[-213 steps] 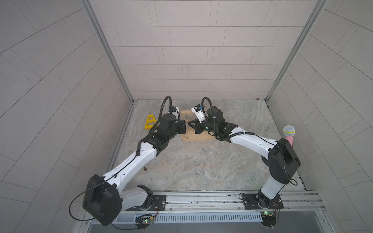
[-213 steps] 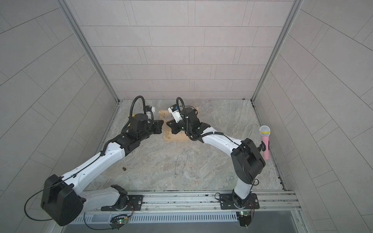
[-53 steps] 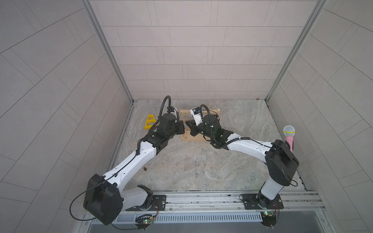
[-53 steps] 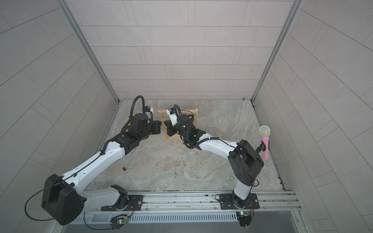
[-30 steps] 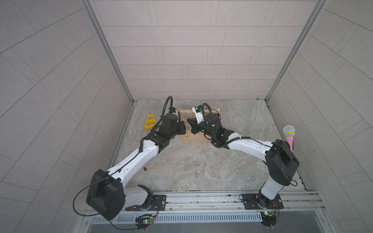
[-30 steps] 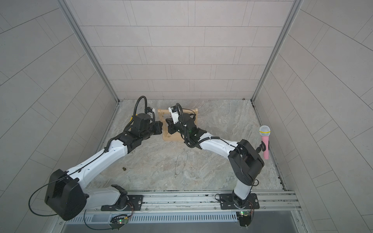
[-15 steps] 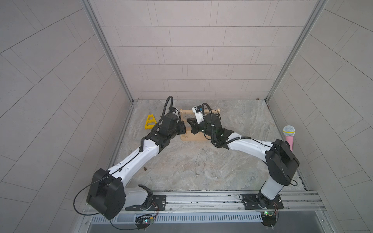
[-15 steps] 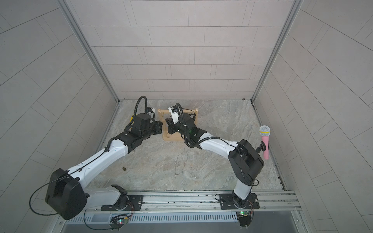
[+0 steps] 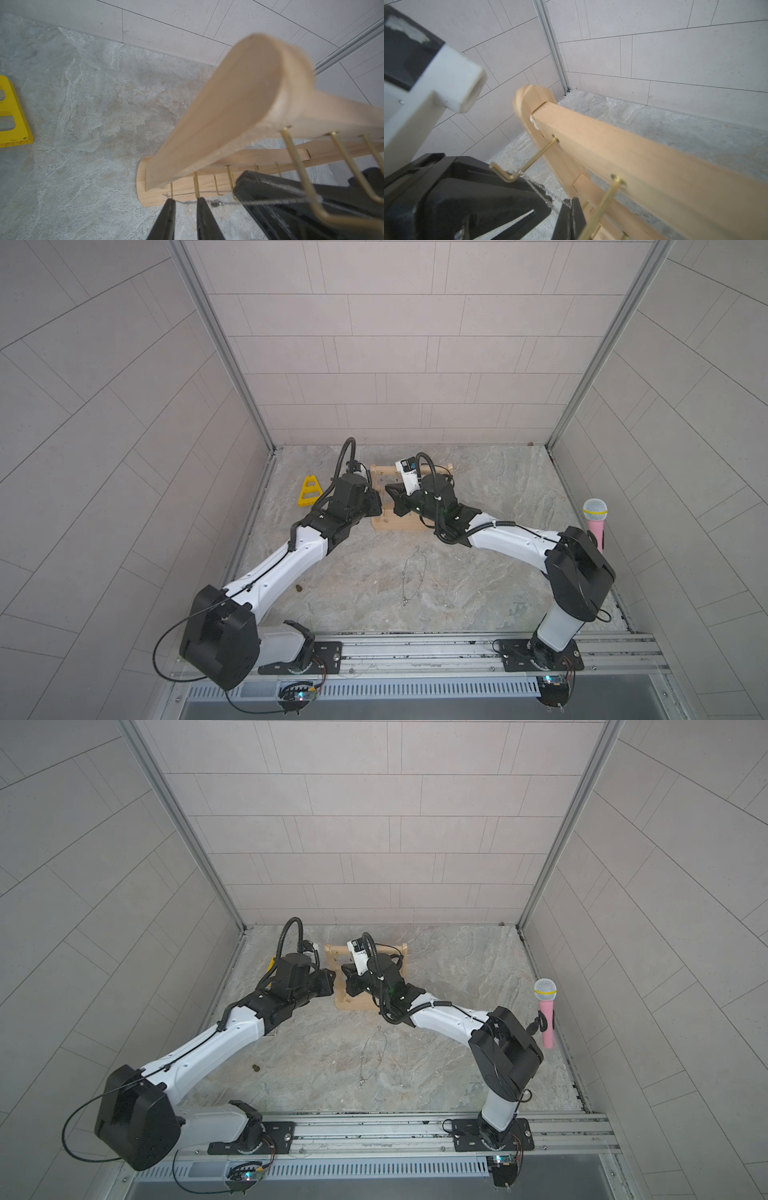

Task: Hang the necklace on the jewelry display stand
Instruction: Hang the necklace on the stand.

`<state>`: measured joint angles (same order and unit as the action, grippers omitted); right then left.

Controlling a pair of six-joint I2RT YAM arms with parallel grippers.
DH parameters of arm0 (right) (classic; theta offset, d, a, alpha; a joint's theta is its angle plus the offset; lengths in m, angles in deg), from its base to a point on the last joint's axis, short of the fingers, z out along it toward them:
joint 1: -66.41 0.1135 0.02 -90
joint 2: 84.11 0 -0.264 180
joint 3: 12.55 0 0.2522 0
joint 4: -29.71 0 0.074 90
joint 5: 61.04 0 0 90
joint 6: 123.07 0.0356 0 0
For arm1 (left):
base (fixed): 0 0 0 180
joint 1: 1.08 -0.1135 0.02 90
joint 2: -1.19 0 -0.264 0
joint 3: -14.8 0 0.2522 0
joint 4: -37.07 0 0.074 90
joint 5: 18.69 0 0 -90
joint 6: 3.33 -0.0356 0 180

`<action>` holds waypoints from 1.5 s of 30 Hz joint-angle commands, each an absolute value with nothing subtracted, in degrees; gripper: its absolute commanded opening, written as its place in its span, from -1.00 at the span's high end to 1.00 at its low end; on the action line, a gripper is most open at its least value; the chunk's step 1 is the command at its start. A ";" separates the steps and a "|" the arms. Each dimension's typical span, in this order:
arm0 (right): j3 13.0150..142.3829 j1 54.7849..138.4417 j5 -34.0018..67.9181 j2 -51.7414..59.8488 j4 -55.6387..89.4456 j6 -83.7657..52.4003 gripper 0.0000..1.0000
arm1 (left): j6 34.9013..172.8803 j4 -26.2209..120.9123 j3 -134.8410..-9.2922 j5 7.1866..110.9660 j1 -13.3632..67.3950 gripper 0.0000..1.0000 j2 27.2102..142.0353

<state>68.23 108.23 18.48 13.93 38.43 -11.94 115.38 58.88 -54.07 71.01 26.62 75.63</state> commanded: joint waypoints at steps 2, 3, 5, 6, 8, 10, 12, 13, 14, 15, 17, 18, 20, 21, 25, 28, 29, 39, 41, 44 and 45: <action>68.36 108.01 18.29 14.85 38.52 -11.40 0.95 | 115.50 59.07 -55.77 71.77 26.25 0.50 75.72; 68.36 107.99 18.24 14.80 38.54 -11.42 0.93 | 115.50 59.06 -55.69 71.79 26.25 0.50 75.60; 68.44 107.98 18.14 14.74 38.27 -11.44 0.90 | 115.45 59.15 -55.66 71.90 26.24 0.50 75.49; 68.44 107.99 18.06 14.68 38.26 -11.45 0.89 | 115.50 59.11 -55.68 71.95 26.24 0.50 75.46; 68.44 108.00 18.09 14.60 38.10 -11.42 0.85 | 115.50 59.24 -55.58 71.99 26.25 0.50 75.25; 68.36 107.98 18.01 14.46 37.93 -11.53 0.85 | 115.52 59.20 -55.50 72.20 26.25 0.50 75.11; 68.44 108.00 18.09 14.34 37.75 -11.62 0.82 | 115.55 59.27 -55.48 72.25 26.25 0.49 74.98; 68.37 108.06 18.06 14.31 37.66 -11.59 0.79 | 115.61 59.39 -55.43 72.27 26.25 0.49 74.84; 68.39 107.99 18.07 14.20 37.53 -11.60 0.76 | 115.59 59.43 -55.35 72.35 26.25 0.49 74.71; 68.36 107.98 18.06 14.11 37.41 -11.61 0.73 | 115.72 59.58 -55.26 72.40 26.24 0.49 74.45; 68.20 108.00 17.98 13.80 37.23 -11.61 0.71 | 115.76 59.75 -55.12 72.78 26.25 0.49 73.99; 68.18 107.98 17.97 13.58 37.18 -11.60 0.69 | 115.76 59.91 -54.95 72.95 26.25 0.49 73.68; 67.88 108.01 17.80 13.24 37.14 -11.60 0.67 | 115.93 60.34 -54.79 73.26 26.25 0.49 73.13; 67.84 108.03 17.72 13.08 37.06 -11.61 0.66 | 116.02 60.59 -54.77 73.32 26.25 0.49 72.81; 67.40 108.01 17.32 12.18 36.61 -11.54 0.63 | 116.46 61.58 -54.76 73.68 26.25 0.49 71.96; 66.96 107.98 17.09 11.07 35.88 -11.53 0.59 | 116.88 62.52 -54.77 73.85 26.25 0.49 71.26; 66.80 108.03 16.93 10.71 35.54 -11.62 0.57 | 117.08 62.96 -54.78 73.84 26.25 0.49 70.95; 63.01 108.16 14.13 2.13 26.45 -11.62 0.42 | 117.37 72.01 -53.23 74.61 27.21 0.44 65.40; 61.74 108.16 13.36 -0.26 22.80 -11.69 0.40 | 117.59 73.36 -51.37 74.06 27.39 0.44 63.43; 59.15 108.00 12.06 -3.78 16.91 -11.33 0.38 | 117.92 75.61 -48.74 72.41 27.61 0.44 61.05; 58.04 107.89 11.98 -5.00 15.19 -11.11 0.37 | 118.19 76.31 -47.66 71.59 27.79 0.44 60.34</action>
<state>60.45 108.08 13.60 -2.22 23.18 -11.70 117.17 71.80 -50.27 72.74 27.36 62.03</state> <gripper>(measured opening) 0.312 0.280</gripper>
